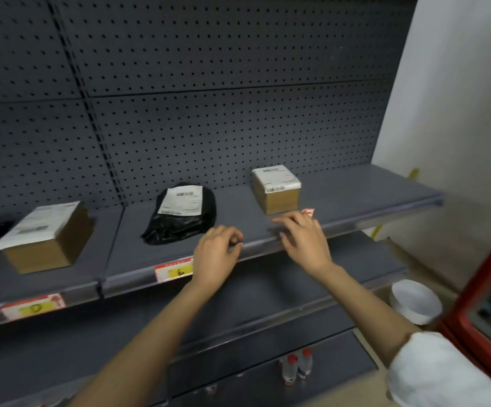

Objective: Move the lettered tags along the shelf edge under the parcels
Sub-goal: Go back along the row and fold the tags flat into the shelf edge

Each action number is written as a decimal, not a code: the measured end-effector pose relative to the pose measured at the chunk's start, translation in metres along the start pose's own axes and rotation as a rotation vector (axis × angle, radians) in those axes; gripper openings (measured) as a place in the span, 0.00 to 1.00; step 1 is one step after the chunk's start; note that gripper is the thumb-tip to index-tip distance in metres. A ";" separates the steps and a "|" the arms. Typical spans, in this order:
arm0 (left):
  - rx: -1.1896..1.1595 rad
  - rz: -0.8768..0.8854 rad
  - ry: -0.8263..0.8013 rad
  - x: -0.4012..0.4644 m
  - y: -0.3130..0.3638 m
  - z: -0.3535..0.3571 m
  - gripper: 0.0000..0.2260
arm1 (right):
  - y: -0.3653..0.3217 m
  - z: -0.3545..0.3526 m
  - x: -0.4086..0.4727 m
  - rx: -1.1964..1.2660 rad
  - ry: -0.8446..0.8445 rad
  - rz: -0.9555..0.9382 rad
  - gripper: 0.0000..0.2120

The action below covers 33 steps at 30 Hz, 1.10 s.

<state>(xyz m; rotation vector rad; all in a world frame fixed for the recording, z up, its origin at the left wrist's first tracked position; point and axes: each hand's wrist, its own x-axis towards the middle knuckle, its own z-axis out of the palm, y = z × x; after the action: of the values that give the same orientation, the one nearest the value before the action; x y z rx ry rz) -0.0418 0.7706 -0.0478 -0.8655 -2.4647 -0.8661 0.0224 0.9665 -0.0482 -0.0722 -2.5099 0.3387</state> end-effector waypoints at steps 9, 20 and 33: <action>0.058 0.017 0.002 0.035 0.084 0.083 0.09 | 0.073 -0.049 0.028 -0.236 -0.199 -0.375 0.24; 0.102 -0.046 0.079 0.042 0.106 0.110 0.06 | 0.106 -0.041 0.046 -0.069 -0.226 -0.421 0.08; 0.386 0.060 0.061 0.044 0.109 0.102 0.11 | 0.122 -0.030 0.049 0.140 -0.243 -0.360 0.07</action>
<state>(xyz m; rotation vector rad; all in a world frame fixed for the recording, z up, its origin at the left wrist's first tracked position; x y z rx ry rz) -0.0171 0.9237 -0.0533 -0.7555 -2.4225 -0.3682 -0.0036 1.0973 -0.0281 0.4979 -2.6601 0.3905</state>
